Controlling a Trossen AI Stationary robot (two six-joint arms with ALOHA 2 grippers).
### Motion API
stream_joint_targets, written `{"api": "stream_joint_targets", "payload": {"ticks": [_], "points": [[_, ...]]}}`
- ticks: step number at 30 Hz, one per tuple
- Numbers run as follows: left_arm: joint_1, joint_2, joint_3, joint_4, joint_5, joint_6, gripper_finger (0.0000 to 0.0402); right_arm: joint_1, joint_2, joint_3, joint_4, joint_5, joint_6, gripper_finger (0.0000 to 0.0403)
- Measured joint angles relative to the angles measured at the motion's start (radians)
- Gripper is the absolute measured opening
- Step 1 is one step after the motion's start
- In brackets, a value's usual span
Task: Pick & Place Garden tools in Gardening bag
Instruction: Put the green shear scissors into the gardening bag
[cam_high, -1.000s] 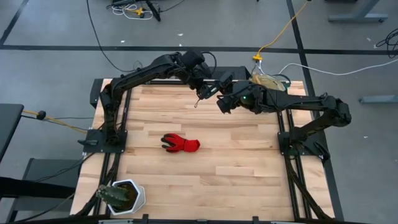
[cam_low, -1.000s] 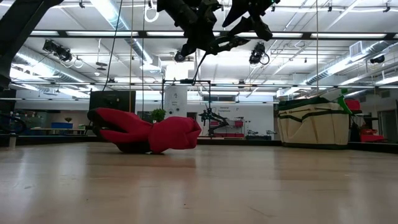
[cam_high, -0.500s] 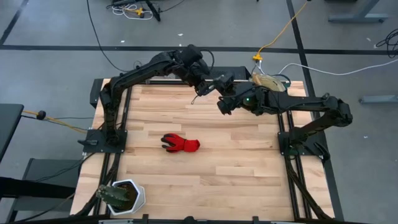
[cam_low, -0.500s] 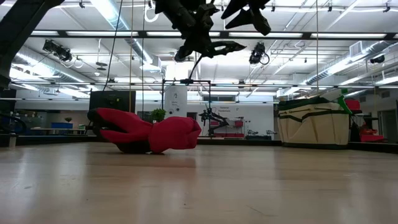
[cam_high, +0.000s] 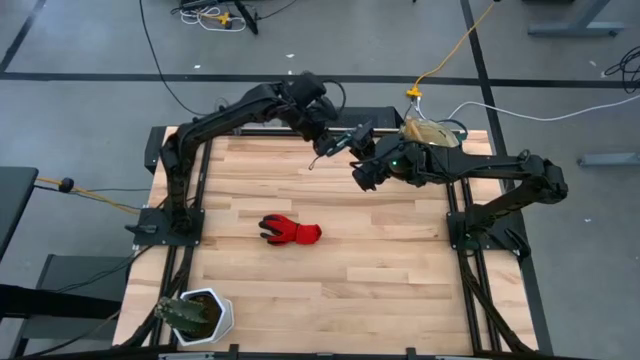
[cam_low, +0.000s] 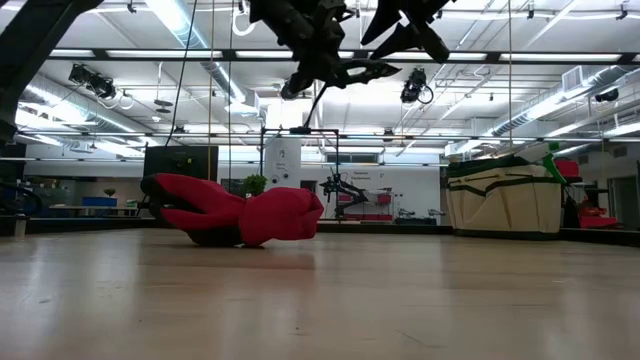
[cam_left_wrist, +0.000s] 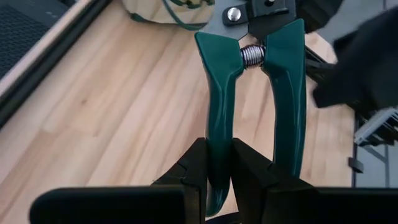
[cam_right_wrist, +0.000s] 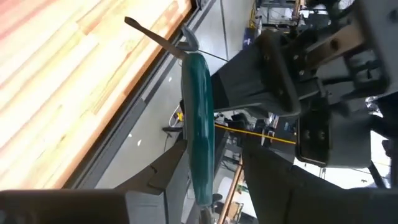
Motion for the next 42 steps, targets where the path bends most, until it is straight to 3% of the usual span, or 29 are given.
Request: {"api": "stream_joint_targets", "payload": {"ticks": [32,42], "points": [[-0.043,0.0,-0.001,0.006,0.024,0.0,0.0054,-0.013,0.001,-0.001,-0.053,-0.123,0.134,0.0155],[-0.043,0.0,-0.002,0.004,0.08,0.054,0.0053,-0.023,0.001,0.0,-0.082,-0.158,0.145,0.0155]]}}
